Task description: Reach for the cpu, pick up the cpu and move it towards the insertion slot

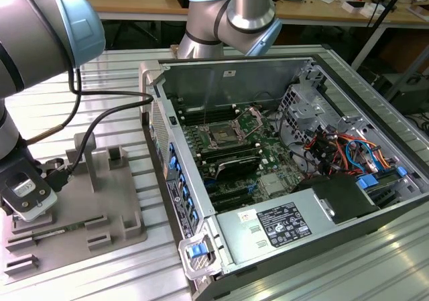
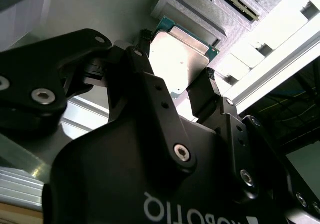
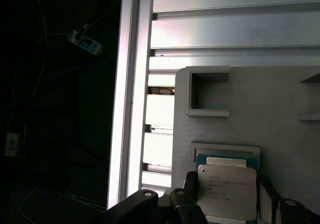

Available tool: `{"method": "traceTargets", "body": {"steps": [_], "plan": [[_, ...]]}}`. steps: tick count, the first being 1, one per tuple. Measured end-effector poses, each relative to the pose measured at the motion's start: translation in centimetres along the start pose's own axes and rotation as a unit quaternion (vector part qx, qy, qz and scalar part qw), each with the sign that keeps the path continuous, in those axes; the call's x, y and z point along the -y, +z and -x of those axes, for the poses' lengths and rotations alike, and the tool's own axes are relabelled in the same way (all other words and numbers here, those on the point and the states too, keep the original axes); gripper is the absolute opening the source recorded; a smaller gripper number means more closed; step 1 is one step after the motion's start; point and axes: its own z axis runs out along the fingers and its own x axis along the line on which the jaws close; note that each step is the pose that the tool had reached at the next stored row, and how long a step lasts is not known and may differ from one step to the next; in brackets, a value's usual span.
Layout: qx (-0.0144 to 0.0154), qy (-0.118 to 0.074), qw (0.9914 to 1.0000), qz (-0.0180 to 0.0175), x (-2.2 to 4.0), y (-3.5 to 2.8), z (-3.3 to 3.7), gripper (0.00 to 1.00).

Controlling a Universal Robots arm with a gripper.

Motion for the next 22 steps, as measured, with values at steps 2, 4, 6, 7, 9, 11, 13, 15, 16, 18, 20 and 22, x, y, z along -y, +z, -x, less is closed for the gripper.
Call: {"method": "traceTargets", "body": {"steps": [2,4,6,7,9,11,13,15,16,18,20,22], "plan": [[0.0000,0.000,1.00000,0.0000,0.00,-0.04,0.00,0.55],[0.0001,0.000,1.00000,0.0001,0.00,-0.06,0.00,0.55],[0.0000,0.000,1.00000,0.0000,-0.01,-0.11,0.00,0.55],[0.0000,0.000,1.00000,0.0000,-0.01,-0.16,0.00,0.55],[0.0001,0.000,1.00000,0.0000,-0.01,-0.20,0.00,0.55],[0.0000,0.000,1.00000,0.0000,-0.02,-0.29,0.00,0.55],[0.0000,0.000,1.00000,0.0000,-0.02,-0.38,0.00,0.55],[0.0001,0.000,1.00000,0.0000,-0.03,-0.42,0.00,0.55],[0.0000,0.000,1.00000,0.0000,-0.03,-0.46,0.00,0.55],[0.0000,0.000,1.00000,0.0000,-0.03,-0.51,0.00,0.55],[0.0000,0.000,1.00000,0.0000,-0.04,-0.55,0.00,0.55],[0.0000,0.000,1.00000,0.0000,-0.04,-0.58,-0.01,0.55]]}}
